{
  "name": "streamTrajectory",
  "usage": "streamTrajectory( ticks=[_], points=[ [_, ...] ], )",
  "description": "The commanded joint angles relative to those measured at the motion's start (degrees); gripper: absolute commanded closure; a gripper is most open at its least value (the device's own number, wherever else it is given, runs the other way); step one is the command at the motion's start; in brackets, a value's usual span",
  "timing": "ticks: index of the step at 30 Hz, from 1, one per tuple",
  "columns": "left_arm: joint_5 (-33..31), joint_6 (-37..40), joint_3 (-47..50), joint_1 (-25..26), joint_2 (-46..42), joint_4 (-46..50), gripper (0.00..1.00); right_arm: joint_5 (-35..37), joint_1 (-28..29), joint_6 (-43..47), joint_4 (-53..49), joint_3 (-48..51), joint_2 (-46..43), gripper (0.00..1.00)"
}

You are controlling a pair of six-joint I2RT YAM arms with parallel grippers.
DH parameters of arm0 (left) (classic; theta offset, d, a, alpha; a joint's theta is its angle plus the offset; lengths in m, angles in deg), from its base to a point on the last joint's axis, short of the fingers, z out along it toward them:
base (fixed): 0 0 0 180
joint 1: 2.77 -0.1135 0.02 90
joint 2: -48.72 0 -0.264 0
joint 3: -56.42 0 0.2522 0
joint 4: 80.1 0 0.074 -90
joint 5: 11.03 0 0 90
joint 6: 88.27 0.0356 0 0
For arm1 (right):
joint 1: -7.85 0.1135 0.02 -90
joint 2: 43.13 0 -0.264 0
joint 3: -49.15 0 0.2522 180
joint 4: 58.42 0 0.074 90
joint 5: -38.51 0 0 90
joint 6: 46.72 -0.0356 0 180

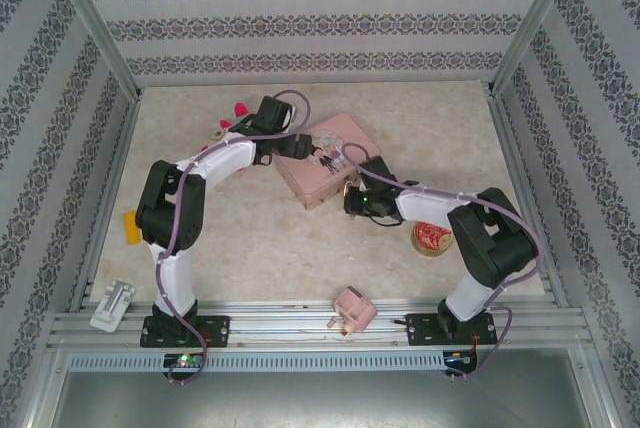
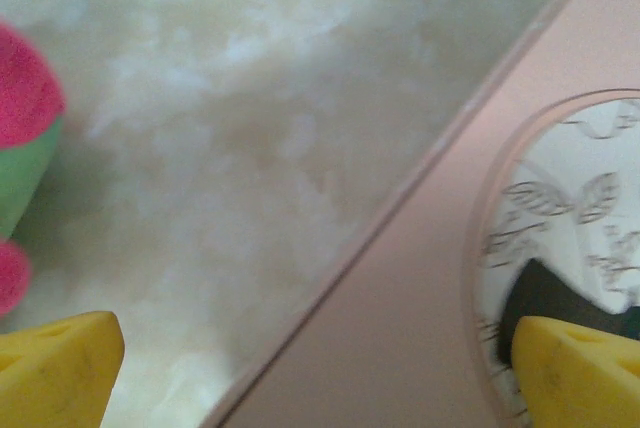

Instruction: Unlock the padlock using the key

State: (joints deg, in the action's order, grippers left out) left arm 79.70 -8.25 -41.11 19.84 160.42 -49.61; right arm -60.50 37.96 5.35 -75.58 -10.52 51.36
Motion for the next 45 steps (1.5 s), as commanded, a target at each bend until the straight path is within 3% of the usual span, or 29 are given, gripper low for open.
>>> streamTrajectory(
  ticks=[1, 11, 17, 25, 45],
  points=[
    [-5.1, -5.0, 2.8, 1.2, -4.8, -0.5, 0.01, 1.0, 1.5, -6.3, -0.8, 3.9, -3.8, 1.00],
    [-20.4, -15.8, 11.2, 8.0, -13.9, 4.3, 0.01, 0.9, 2.3, -9.8, 0.1, 5.9, -7.4, 1.00],
    [-21.4, -20.2, 15.3, 12.1, -17.9, 3.8, 0.01, 1.0, 3.0, -11.4, 0.7, 6.2, -7.0, 1.00],
    [-20.8, -23.1, 18.5, 14.4, -15.8, 4.0, 0.01, 1.6, 2.9, -13.0, 0.9, 7.0, -7.3, 1.00],
    [-22.6, -24.5, 20.0, 14.6, -13.2, 5.6, 0.01, -4.1, -2.5, -15.6, 10.4, 10.0, -6.6, 1.00]
  ],
)
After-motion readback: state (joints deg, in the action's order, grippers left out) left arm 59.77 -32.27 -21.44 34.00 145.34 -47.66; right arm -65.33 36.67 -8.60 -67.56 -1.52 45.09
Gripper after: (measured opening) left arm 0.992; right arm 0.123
